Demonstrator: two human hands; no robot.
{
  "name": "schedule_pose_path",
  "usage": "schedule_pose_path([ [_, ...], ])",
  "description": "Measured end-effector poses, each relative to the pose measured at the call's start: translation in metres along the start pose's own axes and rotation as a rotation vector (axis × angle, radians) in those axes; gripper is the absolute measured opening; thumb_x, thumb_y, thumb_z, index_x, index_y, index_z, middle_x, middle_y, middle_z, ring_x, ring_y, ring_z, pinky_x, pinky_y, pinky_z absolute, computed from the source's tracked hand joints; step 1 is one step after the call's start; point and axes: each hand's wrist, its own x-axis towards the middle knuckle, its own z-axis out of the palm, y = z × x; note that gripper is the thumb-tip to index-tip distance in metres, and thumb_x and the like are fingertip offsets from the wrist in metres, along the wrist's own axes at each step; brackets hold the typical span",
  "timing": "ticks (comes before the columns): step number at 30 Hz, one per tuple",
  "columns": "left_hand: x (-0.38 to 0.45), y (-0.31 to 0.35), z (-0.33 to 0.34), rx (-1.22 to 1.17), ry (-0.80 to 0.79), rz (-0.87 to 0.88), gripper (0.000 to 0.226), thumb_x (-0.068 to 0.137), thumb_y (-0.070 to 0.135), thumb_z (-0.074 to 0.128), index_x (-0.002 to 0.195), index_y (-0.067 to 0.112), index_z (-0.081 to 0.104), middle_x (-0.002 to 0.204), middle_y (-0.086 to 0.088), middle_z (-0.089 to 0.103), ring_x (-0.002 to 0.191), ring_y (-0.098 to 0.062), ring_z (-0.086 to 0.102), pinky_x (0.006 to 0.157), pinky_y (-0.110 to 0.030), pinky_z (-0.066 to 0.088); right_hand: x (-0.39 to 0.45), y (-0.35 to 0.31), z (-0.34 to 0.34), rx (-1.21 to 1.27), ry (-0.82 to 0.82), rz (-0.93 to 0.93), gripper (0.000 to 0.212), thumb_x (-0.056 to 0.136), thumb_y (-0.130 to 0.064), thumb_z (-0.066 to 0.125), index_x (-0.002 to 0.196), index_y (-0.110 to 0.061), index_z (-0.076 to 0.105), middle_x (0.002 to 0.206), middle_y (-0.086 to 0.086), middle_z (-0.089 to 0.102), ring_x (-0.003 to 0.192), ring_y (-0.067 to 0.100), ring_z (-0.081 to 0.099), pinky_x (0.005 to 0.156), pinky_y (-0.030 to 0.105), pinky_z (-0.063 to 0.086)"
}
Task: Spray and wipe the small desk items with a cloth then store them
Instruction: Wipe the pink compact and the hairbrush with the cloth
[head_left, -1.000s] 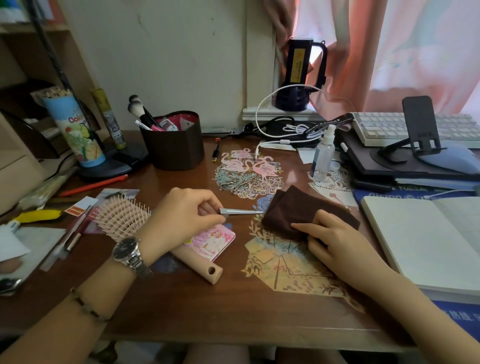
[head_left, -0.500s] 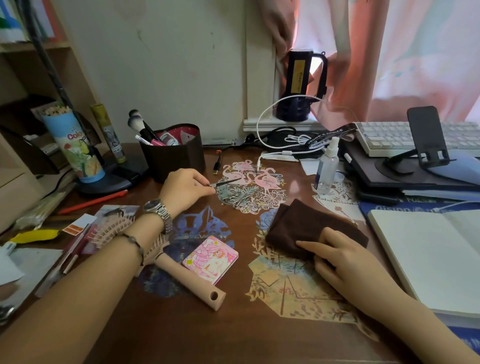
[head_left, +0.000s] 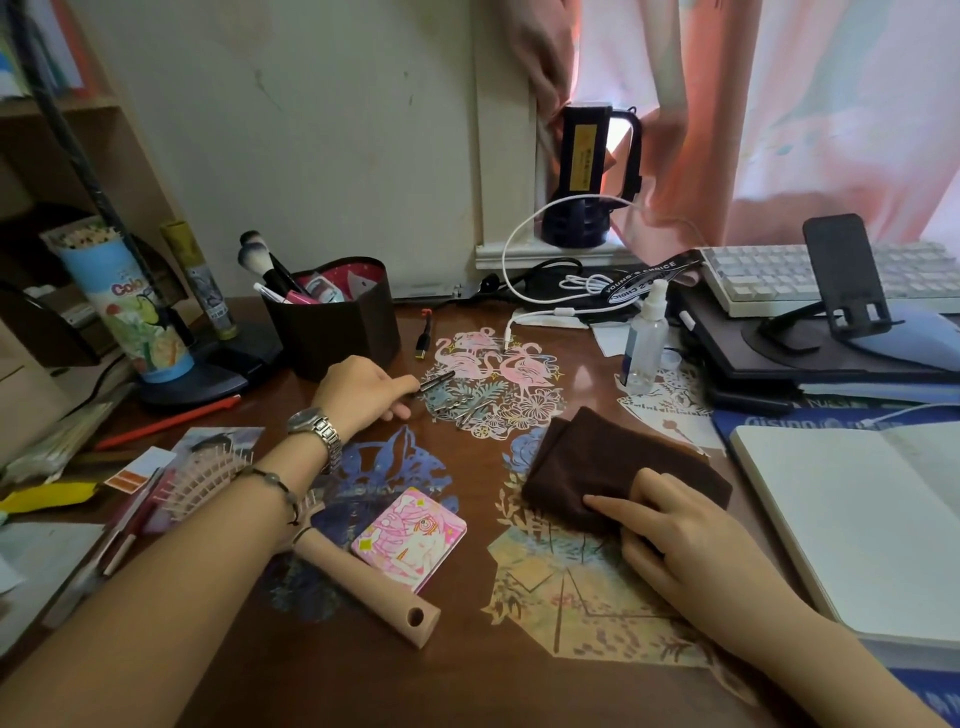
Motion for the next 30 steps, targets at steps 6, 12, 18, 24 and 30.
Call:
schedule_pose_path([
  [6,0.001,-0.001,0.001,0.022,-0.081,-0.008,0.034,0.086,0.035,0.058,0.068,0.01,0.074,0.06,0.001,0.072,0.062,-0.012,0.067,0.073,-0.024,0.053,0.0,-0.001,0.0,-0.004,0.018,0.007,0.044,0.086,-0.029,0.039,0.119,-0.022,0.066,0.08,-0.009,0.044,0.069,0.008,0.048,0.054,0.021,0.045],
  [12,-0.006,0.006,0.0,0.486,-0.021,0.149,0.032,0.088,0.046,0.053,0.075,0.022,0.069,0.071,0.005,0.069,0.072,-0.012,0.063,0.064,-0.027,0.048,0.0,-0.002,0.0,-0.002,0.026,0.007,0.044,0.086,-0.03,0.039,0.119,-0.022,0.066,0.08,-0.009,0.043,0.07,0.008,0.047,0.055,0.022,0.046],
  [18,-0.009,0.004,-0.004,0.514,0.031,0.175,0.029,0.088,0.045,0.054,0.078,0.022,0.068,0.077,0.004,0.069,0.078,-0.016,0.064,0.075,-0.032,0.052,-0.001,-0.002,0.0,0.0,0.031,-0.001,0.043,0.087,-0.03,0.039,0.119,-0.021,0.066,0.081,-0.009,0.044,0.07,0.009,0.048,0.055,0.022,0.046],
  [24,-0.035,0.001,-0.023,0.45,0.073,0.24,0.028,0.087,0.05,0.054,0.081,0.025,0.065,0.078,0.009,0.066,0.076,-0.012,0.063,0.072,-0.033,0.053,-0.001,-0.001,0.001,-0.002,0.025,-0.016,0.044,0.087,-0.031,0.038,0.12,-0.021,0.065,0.081,-0.009,0.044,0.07,0.009,0.048,0.055,0.023,0.046],
  [30,-0.096,0.001,-0.035,0.54,-0.179,0.201,0.067,0.058,0.09,0.046,0.091,0.032,0.058,0.086,0.014,0.063,0.08,-0.008,0.06,0.075,-0.037,0.055,-0.002,0.0,0.0,0.014,0.015,-0.026,0.038,0.084,-0.022,0.054,0.121,-0.02,0.065,0.081,-0.008,0.043,0.07,0.01,0.048,0.055,0.025,0.047],
])
